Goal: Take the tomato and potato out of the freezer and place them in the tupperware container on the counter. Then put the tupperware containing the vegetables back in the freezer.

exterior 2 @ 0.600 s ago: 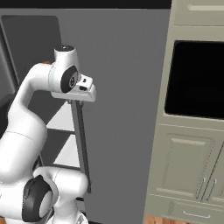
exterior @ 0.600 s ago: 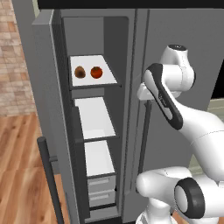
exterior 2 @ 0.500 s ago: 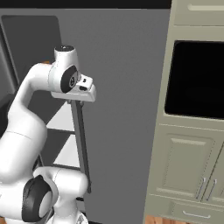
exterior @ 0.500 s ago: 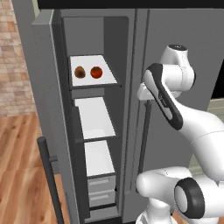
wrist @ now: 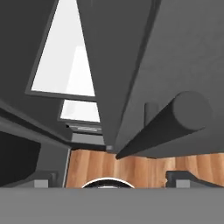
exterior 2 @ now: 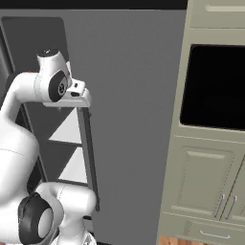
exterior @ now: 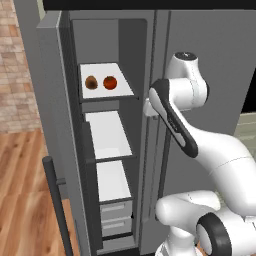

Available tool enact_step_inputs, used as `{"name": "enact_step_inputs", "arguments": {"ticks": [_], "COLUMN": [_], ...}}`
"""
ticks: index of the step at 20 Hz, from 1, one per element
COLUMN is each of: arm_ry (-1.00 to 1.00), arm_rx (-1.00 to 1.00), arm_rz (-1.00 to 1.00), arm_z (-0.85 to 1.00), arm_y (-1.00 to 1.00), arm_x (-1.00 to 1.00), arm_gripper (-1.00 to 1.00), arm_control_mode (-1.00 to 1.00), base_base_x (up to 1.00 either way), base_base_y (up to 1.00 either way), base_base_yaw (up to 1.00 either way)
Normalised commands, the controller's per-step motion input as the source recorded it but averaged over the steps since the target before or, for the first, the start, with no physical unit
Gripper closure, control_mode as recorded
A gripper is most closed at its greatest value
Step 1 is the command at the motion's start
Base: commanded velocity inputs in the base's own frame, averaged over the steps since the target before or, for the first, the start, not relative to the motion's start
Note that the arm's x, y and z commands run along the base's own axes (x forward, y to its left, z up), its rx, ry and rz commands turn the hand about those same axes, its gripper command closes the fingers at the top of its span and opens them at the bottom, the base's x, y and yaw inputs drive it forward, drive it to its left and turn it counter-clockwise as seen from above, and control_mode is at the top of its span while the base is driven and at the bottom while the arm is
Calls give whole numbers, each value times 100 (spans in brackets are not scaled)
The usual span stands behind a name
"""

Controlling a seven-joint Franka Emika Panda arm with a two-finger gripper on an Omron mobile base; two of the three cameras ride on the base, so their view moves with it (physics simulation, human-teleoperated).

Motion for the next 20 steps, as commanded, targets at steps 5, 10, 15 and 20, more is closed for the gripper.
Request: {"name": "enact_step_inputs", "arguments": {"ticks": [5, 10, 15, 20], "arm_ry": [-10, -16, -15, -12], "arm_rx": [-5, -5, -6, -4], "arm_rz": [9, 15, 14, 15], "arm_z": [16, 24, 29, 25], "arm_y": [46, 38, 38, 31], "arm_x": [-1, 0, 0, 12], "arm_gripper": [-100, -100, -100, -100], "arm_control_mode": [-100, -100, -100, -100], "base_base_x": [0, 0, 0, 0], "base_base_y": [0, 0, 0, 0], "base_base_yaw": [0, 0, 0, 0]}}
